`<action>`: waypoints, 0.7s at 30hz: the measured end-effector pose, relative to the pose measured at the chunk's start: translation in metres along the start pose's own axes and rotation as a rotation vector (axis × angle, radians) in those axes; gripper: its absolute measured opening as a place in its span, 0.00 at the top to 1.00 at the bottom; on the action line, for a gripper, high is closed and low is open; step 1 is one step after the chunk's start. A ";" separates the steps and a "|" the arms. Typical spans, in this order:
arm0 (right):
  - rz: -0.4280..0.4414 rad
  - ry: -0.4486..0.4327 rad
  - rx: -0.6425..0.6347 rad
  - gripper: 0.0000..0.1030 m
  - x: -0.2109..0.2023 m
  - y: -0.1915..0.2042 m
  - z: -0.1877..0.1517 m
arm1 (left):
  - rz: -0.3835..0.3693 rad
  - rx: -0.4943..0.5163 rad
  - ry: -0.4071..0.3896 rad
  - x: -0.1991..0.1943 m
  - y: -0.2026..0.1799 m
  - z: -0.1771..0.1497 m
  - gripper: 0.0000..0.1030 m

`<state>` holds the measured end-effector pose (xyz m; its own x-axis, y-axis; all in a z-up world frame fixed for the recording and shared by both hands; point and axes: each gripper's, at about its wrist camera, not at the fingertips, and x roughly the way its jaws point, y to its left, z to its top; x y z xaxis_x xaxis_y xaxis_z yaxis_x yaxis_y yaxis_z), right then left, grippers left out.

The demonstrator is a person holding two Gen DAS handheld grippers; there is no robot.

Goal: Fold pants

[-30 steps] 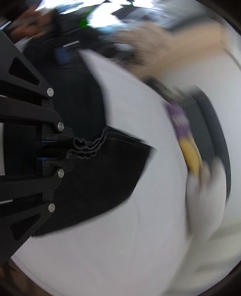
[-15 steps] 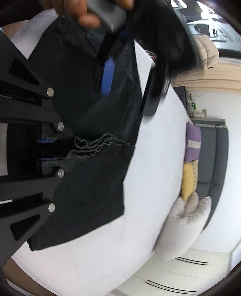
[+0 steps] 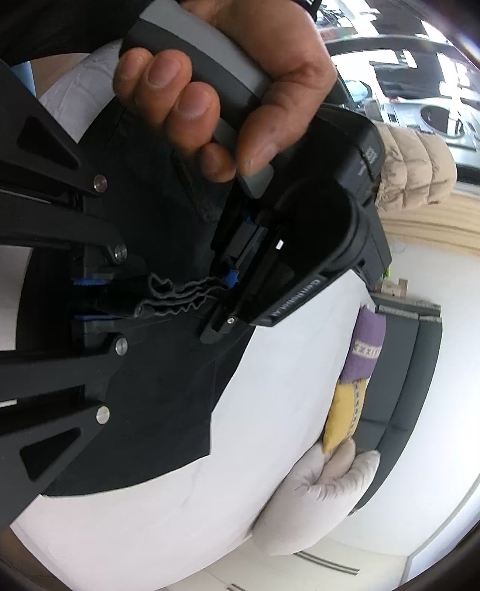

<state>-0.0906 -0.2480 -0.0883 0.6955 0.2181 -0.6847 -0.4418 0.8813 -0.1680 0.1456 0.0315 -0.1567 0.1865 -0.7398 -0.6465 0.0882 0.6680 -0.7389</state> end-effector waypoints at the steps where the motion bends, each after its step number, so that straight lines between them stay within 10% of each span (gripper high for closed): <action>1: 0.003 0.000 -0.010 0.89 0.001 0.004 0.003 | 0.005 0.006 -0.006 -0.004 0.002 0.002 0.92; 21: 0.094 0.141 -0.073 0.76 0.053 0.056 -0.004 | 0.168 -0.009 -0.075 -0.012 0.036 -0.003 0.87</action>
<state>-0.0807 -0.1891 -0.1365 0.5651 0.2323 -0.7917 -0.5446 0.8258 -0.1465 0.1440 0.0644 -0.1759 0.2701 -0.6099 -0.7450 0.0411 0.7804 -0.6239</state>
